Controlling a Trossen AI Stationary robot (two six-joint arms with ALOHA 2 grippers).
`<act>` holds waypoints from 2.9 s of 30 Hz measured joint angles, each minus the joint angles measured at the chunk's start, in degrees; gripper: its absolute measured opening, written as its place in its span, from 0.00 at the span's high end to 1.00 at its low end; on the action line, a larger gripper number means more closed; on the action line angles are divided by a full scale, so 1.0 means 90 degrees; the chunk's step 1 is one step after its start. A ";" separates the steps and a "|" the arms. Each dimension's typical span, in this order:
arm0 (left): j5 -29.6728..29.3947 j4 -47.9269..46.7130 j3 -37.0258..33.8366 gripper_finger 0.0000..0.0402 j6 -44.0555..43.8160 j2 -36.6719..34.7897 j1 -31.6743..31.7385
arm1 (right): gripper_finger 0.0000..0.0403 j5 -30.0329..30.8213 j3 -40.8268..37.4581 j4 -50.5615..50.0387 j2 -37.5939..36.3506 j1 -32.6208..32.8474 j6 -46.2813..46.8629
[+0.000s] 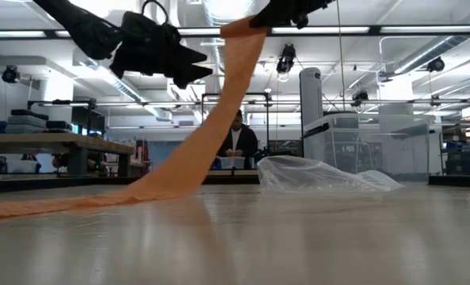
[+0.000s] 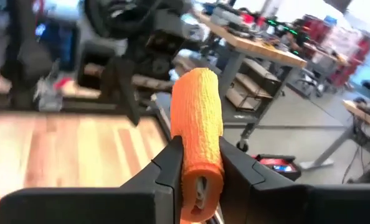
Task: Roll bandage
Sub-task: Roll the orange bandage
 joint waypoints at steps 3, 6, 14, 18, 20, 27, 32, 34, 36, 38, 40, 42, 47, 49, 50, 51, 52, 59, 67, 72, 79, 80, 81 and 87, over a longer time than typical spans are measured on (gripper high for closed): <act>0.0049 0.0013 -0.0021 0.31 0.0200 -0.0099 0.0000 | 0.87 -0.0020 -0.0039 0.0007 0.0004 0.0205 -0.0196; 0.0612 0.0013 0.0062 0.31 0.0205 -0.0263 0.0022 | 0.86 0.0178 -0.0102 0.0088 0.0018 0.0339 -0.0452; 0.1108 0.0002 0.0439 0.27 0.0045 -0.0759 0.0025 | 0.82 0.0069 -0.0161 0.0771 0.0075 0.0415 -0.0448; 0.1295 0.0022 0.0831 0.24 -0.0879 -0.0605 -0.0050 | 0.83 0.0000 -0.0160 0.0907 0.0072 0.0497 -0.0521; 0.1335 0.0003 0.0948 0.23 -0.1077 -0.0473 -0.0206 | 0.84 -0.0002 -0.0160 0.0913 0.0069 0.0530 -0.0521; 0.1526 0.0027 0.1096 0.18 -0.1102 -0.0341 -0.0669 | 0.80 0.0043 -0.0170 0.0847 0.0069 0.0538 -0.0601; 0.1055 0.0118 0.1093 0.21 -0.1095 -0.0421 -0.0787 | 0.79 -0.0058 -0.0172 0.0848 0.0065 0.0538 -0.0622; 0.0691 0.0144 0.1093 0.24 -0.1070 -0.0343 -0.0894 | 0.80 -0.0096 -0.0172 0.0868 0.0065 0.0536 -0.0623; 0.0545 0.0142 0.1087 0.27 -0.0934 -0.0263 -0.0985 | 0.81 -0.0114 -0.0172 0.0880 0.0065 0.0538 -0.0626; 0.0544 0.0175 0.1083 0.30 -0.0868 -0.0235 -0.1019 | 0.81 -0.0125 -0.0172 0.0892 0.0065 0.0538 -0.0629; 0.0511 0.0251 0.1111 0.33 -0.0855 -0.0187 -0.1047 | 0.81 -0.0172 -0.0173 0.0932 0.0065 0.0538 -0.0645; 0.0456 0.0252 0.1156 0.37 -0.0889 -0.0113 -0.1052 | 0.80 -0.0177 -0.0175 0.1002 0.0065 0.0538 -0.0682; 0.0447 0.0343 0.1188 0.49 -0.0941 0.0035 -0.1061 | 0.78 -0.0176 -0.0175 0.1044 0.0065 0.0538 -0.0679; 0.0452 0.0338 0.1188 0.55 -0.0939 0.0077 -0.1068 | 0.77 -0.0172 -0.0175 0.1042 0.0065 0.0538 -0.0679; 0.0453 0.0336 0.1188 0.59 -0.0927 0.0087 -0.1069 | 0.77 -0.0167 -0.0175 0.1034 0.0065 0.0538 -0.0679; 0.0459 0.0336 0.1188 0.63 -0.0904 0.0091 -0.1069 | 0.77 -0.0163 -0.0175 0.1030 0.0065 0.0536 -0.0674; 0.0476 0.0338 0.1188 0.66 -0.0883 0.0091 -0.1069 | 0.76 -0.0160 -0.0175 0.1032 0.0065 0.0538 -0.0634; 0.0451 0.0321 0.1188 0.86 -0.0556 0.0089 -0.1069 | 0.64 -0.0167 -0.0118 0.1004 0.0065 0.0536 0.0758; 0.0188 0.0342 0.1188 0.88 -0.0130 0.0088 -0.1069 | 0.35 -0.0194 0.0139 0.0649 -0.0002 0.0445 0.2774; 0.0160 0.0396 0.1190 0.85 -0.0108 0.0088 -0.1069 | 0.26 -0.0194 0.0192 0.0233 -0.0189 0.0152 0.3792; 0.0160 0.0445 0.1190 0.88 0.0026 0.0076 -0.1090 | 0.30 -0.1163 0.0192 0.0097 -0.0139 -0.0154 0.4584; 0.0160 0.0460 0.1190 0.88 0.0026 0.0076 -0.1090 | 0.31 -0.1259 0.0192 0.0104 -0.0093 -0.0161 0.4623; 0.0155 0.0471 0.1190 0.88 0.0027 0.0076 -0.1090 | 0.32 -0.1297 0.0189 0.0113 -0.0056 -0.0161 0.4664; 0.0143 0.0482 0.1190 0.87 0.0055 0.0074 -0.1090 | 0.37 -0.1311 0.0182 0.0199 -0.0015 -0.0161 0.4721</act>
